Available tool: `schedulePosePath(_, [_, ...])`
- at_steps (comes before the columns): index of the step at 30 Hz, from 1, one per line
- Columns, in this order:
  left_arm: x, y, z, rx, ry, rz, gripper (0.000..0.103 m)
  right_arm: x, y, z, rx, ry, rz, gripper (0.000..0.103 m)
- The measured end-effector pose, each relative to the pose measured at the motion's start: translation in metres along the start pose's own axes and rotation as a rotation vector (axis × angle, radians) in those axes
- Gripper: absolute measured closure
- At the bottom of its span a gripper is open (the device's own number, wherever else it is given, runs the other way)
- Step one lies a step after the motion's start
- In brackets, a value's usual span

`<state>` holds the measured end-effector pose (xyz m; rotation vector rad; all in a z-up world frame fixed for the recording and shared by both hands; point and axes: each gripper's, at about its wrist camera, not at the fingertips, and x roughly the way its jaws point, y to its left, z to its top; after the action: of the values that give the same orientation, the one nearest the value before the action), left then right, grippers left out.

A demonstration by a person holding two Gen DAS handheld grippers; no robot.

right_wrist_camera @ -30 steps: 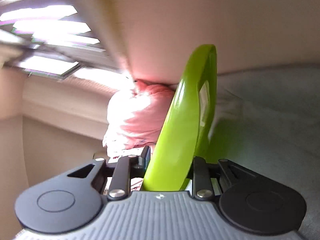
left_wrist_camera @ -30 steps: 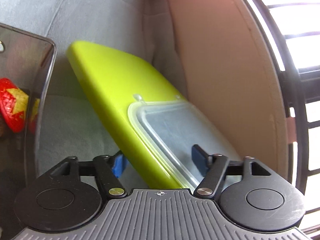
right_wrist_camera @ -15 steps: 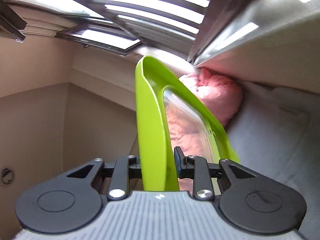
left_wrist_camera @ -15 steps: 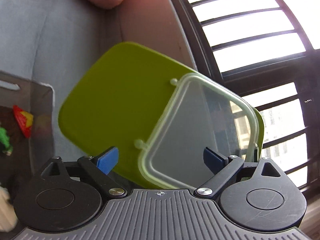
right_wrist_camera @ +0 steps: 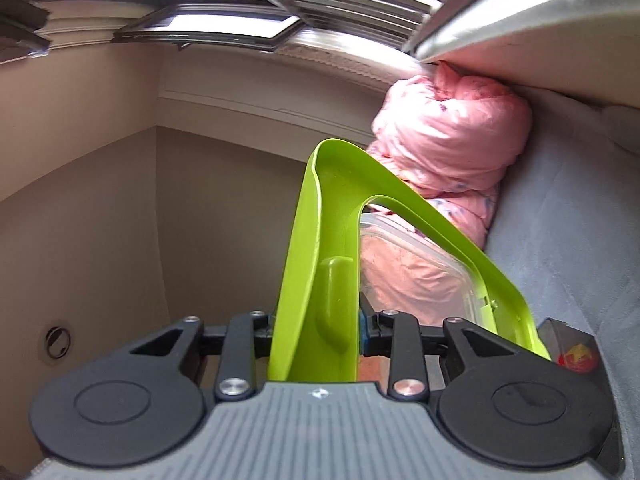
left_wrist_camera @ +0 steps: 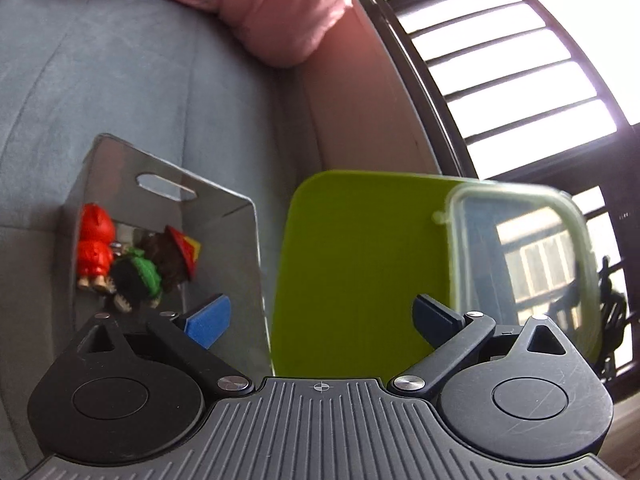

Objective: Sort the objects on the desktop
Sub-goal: 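Lift the lunchbox upright with the right tool while the left tool steadies its side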

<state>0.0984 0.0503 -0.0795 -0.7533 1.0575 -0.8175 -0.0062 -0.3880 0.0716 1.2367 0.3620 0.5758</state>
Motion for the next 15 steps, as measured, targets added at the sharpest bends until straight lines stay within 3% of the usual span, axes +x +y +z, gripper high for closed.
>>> schedulePosePath(3, [0.014, 0.017, -0.019, -0.064, 0.038, -0.083, 0.0, -0.008, 0.032, 0.009, -0.025, 0.0, 0.034, 0.069])
schedulePosePath(6, [0.037, 0.029, -0.021, -0.131, 0.067, -0.213, 0.0, -0.008, 0.057, 0.018, -0.011, 0.007, 0.054, 0.069])
schedulePosePath(11, [0.071, 0.032, -0.03, -0.203, 0.116, -0.539, 0.0, 0.001, 0.083, 0.017, 0.019, 0.061, 0.096, 0.069])
schedulePosePath(12, [0.073, 0.03, -0.031, -0.206, 0.112, -0.573, 0.0, 0.003, 0.083, 0.014, 0.032, 0.077, 0.109, 0.069])
schedulePosePath(15, [0.06, 0.024, -0.028, -0.176, 0.083, -0.533, 0.0, 0.006, 0.076, 0.01, 0.074, 0.111, 0.136, 0.068])
